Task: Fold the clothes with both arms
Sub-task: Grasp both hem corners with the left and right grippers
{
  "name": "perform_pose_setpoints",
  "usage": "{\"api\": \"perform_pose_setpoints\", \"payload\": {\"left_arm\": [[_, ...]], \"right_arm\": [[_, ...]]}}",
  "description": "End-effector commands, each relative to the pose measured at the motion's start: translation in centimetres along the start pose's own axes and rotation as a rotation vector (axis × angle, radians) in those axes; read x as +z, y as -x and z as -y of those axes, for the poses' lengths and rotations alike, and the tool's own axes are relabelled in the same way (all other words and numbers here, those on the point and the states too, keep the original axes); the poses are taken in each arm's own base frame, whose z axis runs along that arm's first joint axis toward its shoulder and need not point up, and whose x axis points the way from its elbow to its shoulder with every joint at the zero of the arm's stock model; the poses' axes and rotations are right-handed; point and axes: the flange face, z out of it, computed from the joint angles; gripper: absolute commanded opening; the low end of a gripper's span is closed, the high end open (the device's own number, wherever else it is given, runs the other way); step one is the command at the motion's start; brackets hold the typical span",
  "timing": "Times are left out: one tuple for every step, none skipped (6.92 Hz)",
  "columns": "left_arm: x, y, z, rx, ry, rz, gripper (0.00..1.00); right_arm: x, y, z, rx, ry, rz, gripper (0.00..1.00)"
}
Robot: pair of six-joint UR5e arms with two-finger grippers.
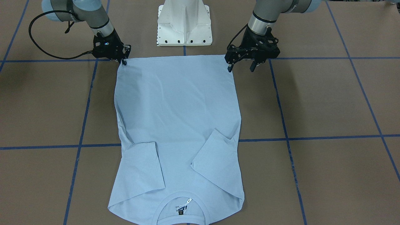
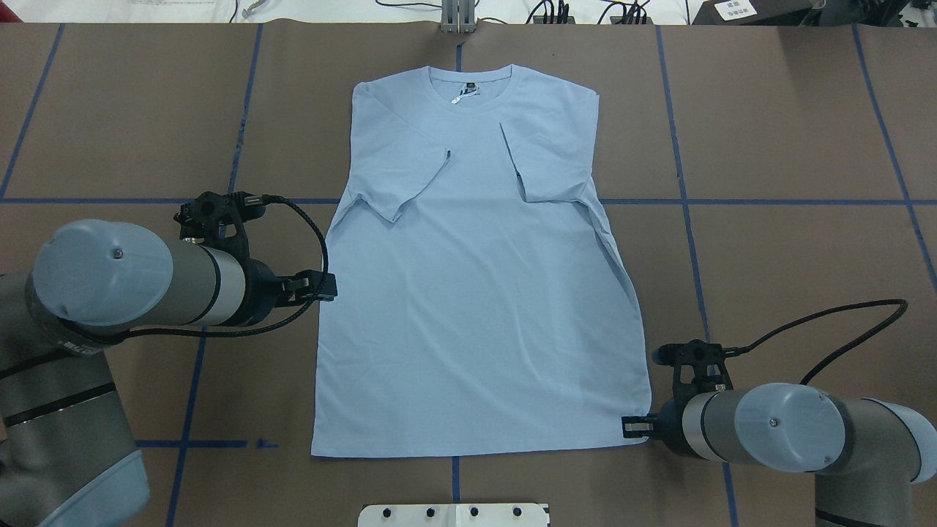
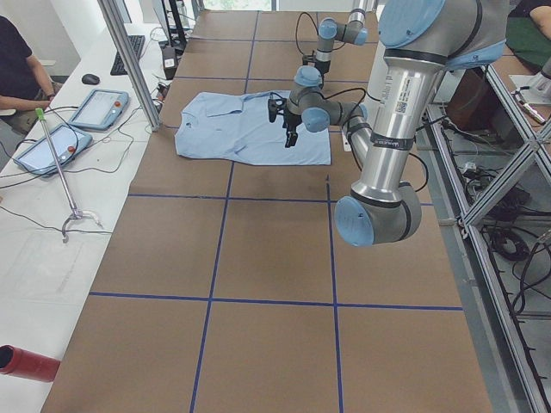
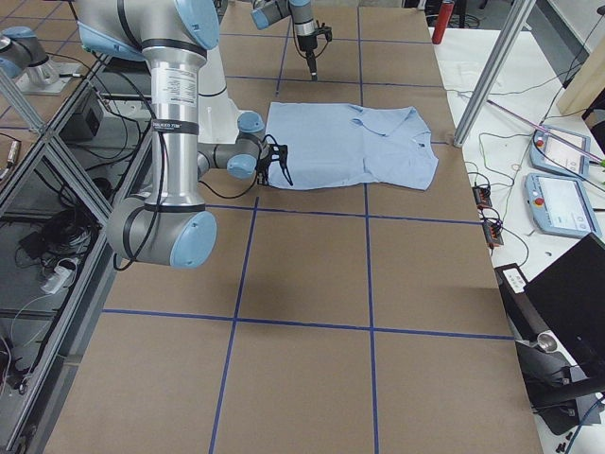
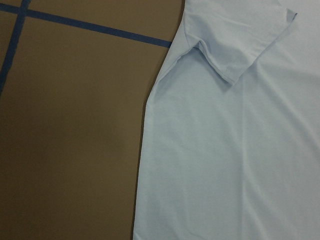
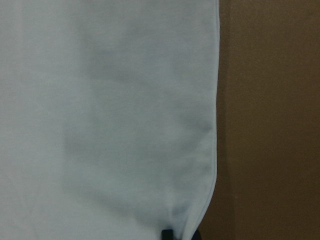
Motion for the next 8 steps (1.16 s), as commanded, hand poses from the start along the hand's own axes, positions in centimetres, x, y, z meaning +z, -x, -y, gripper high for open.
{"api": "perform_pose_setpoints", "payload": {"left_arm": [[1.0,-0.1,-1.5,0.015,0.023,0.012,1.0],[0.9,-0.2,-1.6,0.012,0.027,0.009,1.0],[1.8,-0.3,-3.7,-0.011,0.06,0.019,1.0],[2.9,-0.9,-7.2,-0.096,0.102,0.028,1.0],[4.0,-1.6,-10.8,-0.133,0.13,0.04,1.0],[5.7,-1.5,-13.8,-0.186,0.14,0.074,0.98],[7.0,-1.1,-15.0,-0.188,0.145,0.104,0.98],[10.0,-0.1,-15.2,-0.184,0.12,0.161,0.98]], "right_arm": [[-0.3,0.0,0.0,0.001,-0.007,0.004,0.0],[-1.1,0.3,0.1,0.004,-0.018,0.018,0.0],[-1.8,1.0,0.1,0.0,-0.015,0.039,0.0],[-2.4,1.5,0.1,-0.002,-0.015,0.06,0.0],[-2.8,1.8,0.2,-0.002,-0.024,0.071,0.0],[-3.0,2.0,0.4,0.0,-0.04,0.075,0.0],[-3.1,2.2,0.4,-0.001,-0.042,0.081,0.0],[-3.3,2.3,0.4,-0.001,-0.043,0.082,0.0]]}}
